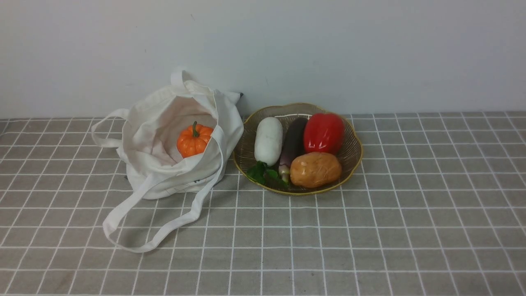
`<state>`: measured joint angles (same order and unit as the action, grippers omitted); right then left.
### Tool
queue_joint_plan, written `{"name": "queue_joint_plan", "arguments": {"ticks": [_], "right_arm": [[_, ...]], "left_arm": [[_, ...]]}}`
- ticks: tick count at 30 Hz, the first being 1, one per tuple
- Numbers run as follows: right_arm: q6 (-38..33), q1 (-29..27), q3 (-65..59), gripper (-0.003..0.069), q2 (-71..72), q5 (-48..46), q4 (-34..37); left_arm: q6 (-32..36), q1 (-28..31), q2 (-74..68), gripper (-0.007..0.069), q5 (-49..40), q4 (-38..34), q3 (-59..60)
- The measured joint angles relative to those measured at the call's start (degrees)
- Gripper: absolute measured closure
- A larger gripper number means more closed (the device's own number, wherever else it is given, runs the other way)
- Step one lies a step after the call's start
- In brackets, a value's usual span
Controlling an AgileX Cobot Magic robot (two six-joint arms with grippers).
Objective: Take vegetables from bag on grey coffee tablecloth place on plate.
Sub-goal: 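Reach into the cloth bag and grasp the pumpkin with the left gripper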
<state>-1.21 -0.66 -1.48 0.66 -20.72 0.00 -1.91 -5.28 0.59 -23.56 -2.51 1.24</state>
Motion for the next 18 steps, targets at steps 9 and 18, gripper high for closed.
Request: {"name": "queue_joint_plan", "arguments": {"ticks": [9, 18], "right_arm": [[0.0, 0.0, 0.0, 0.0673, 0.0, 0.0, 0.0], [0.0, 0.0, 0.0, 0.0673, 0.0, 0.0, 0.0]], "left_arm": [[-0.2, 0.0, 0.0, 0.0629, 0.0, -0.5, 0.0], [-8.8, 0.0, 0.0, 0.0629, 0.0, -25.9, 0.3]]}}
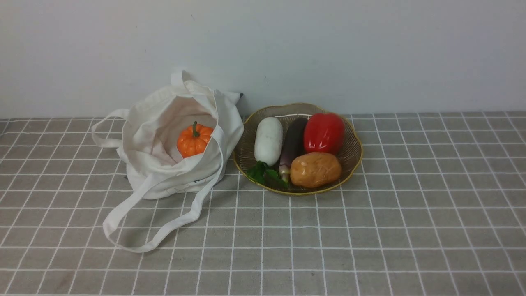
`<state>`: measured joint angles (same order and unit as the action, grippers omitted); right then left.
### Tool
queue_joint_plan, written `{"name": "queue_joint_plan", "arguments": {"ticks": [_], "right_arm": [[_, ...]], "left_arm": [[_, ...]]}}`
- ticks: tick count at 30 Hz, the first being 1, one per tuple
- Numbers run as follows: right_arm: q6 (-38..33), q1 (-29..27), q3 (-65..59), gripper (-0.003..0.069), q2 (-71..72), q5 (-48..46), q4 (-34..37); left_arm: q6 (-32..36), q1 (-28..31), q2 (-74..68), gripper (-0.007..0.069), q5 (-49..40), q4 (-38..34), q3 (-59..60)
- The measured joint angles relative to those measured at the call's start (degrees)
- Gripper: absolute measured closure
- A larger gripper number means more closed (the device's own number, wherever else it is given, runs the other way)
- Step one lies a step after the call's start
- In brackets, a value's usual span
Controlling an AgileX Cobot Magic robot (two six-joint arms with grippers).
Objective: Take vegetables from bag on grey coffee tablecloth place on plate.
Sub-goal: 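Reach into the cloth bag and grasp the pumpkin with the left gripper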
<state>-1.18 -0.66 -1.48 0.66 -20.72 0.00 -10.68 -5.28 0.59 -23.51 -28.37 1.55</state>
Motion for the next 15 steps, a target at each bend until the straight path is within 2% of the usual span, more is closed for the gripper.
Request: {"name": "queue_joint_plan", "arguments": {"ticks": [1, 4, 11, 15], "right_arm": [[0.0, 0.0, 0.0, 0.0673, 0.0, 0.0, 0.0], [0.0, 0.0, 0.0, 0.0673, 0.0, 0.0, 0.0], [0.0, 0.0, 0.0, 0.0673, 0.0, 0.0, 0.0], [0.0, 0.0, 0.0, 0.0673, 0.0, 0.0, 0.0]], "left_arm": [[-0.9, 0.0, 0.0, 0.0629, 0.0, -5.3, 0.0], [-0.3, 0.0, 0.0, 0.0629, 1.2, -12.3, 0.0], [2.2, 0.0, 0.0, 0.0629, 5.2, -19.2, 0.1], [4.1, 0.0, 0.0, 0.0629, 3.6, -22.2, -3.1]]}}
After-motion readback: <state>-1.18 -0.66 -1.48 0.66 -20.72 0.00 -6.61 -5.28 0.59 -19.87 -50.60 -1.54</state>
